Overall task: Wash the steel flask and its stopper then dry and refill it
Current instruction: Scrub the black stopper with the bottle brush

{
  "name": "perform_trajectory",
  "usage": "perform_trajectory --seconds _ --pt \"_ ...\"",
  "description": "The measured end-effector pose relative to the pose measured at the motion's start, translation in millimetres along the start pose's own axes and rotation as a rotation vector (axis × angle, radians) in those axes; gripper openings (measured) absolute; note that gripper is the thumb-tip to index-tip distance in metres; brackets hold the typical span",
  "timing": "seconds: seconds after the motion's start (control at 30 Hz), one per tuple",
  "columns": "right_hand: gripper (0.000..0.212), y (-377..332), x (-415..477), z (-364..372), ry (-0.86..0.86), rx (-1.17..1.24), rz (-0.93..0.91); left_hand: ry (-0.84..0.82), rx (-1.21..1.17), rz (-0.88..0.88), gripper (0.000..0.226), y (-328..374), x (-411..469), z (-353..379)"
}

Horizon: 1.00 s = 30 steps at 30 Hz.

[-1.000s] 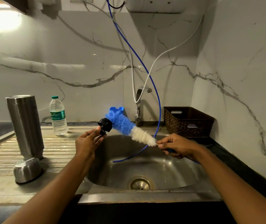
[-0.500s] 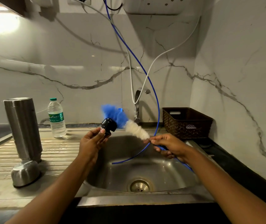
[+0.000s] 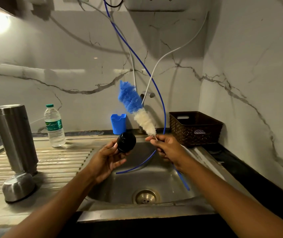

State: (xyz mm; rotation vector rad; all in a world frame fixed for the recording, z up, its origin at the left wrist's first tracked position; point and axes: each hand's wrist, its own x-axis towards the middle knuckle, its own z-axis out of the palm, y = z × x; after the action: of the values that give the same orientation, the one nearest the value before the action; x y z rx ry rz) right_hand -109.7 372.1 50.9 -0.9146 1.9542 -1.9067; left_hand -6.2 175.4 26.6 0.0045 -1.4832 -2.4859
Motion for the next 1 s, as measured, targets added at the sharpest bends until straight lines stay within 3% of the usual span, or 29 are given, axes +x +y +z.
perform_trajectory --seconds 0.17,0.33,0.5,0.6,0.77,0.83,0.93,1.0 --pt "0.011 1.4 -0.9 20.3 0.037 -0.012 -0.112 0.003 0.109 -0.001 0.031 -5.3 2.9 1.9" --pt "0.025 6.7 1.8 27.5 0.111 -0.091 -0.072 0.019 0.290 0.087 0.038 -10.2 5.7 7.1" --pt "0.020 9.1 2.7 26.3 0.113 -0.075 -0.013 -0.009 0.481 0.132 0.086 -15.8 7.3 5.7" --pt "0.026 12.8 3.1 29.3 0.108 -0.117 -0.025 0.069 0.648 0.205 0.066 -18.4 8.5 7.4" --pt "0.028 10.9 4.7 29.9 0.125 -0.134 -0.049 0.086 0.671 0.240 0.057 -17.6 8.6 6.5" --pt "0.025 7.5 3.6 26.6 0.132 -0.071 -0.006 0.098 0.666 0.241 0.052 -16.7 8.4 5.6" --pt "0.023 5.6 1.8 21.2 0.118 0.019 0.123 0.059 0.670 0.217 0.067 -17.2 7.5 5.6" --pt "0.022 6.1 3.4 16.6 0.101 0.044 0.160 0.051 0.678 0.199 0.056 -19.5 8.7 7.3"
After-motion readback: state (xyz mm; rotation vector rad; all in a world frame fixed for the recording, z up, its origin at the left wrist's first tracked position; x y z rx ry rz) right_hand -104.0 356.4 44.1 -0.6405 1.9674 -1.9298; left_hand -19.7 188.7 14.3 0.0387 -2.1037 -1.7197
